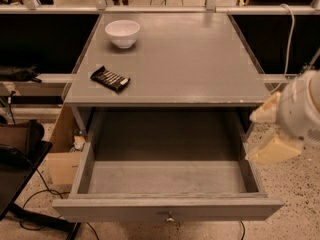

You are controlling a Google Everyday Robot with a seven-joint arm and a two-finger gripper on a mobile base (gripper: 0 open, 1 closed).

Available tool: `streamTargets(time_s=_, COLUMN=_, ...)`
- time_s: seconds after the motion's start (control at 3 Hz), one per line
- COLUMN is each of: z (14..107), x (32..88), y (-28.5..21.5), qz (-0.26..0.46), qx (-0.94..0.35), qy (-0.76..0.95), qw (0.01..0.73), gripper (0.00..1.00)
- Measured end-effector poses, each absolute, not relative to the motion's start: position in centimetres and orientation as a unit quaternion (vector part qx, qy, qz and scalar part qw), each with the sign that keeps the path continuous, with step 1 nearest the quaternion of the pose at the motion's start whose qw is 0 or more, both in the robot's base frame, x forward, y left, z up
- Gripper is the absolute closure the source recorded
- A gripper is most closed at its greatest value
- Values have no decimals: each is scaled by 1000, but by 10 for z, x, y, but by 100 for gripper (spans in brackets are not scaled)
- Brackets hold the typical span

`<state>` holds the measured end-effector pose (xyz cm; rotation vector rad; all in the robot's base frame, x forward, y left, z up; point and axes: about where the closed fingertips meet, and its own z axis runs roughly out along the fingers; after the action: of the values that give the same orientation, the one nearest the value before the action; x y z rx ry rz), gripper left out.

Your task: Close top drawer

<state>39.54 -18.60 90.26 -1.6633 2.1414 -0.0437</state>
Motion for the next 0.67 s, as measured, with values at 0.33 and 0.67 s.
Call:
streamTargets(time_s=0.33, z=847, x=372, y=-171, qz=7, qx=-583, qy=778, qw=236, gripper=63)
streamTargets(time_s=0.67, z=727, x=348, y=-153, qz=46, qx=-559, qy=798, qw=220, gripper=94)
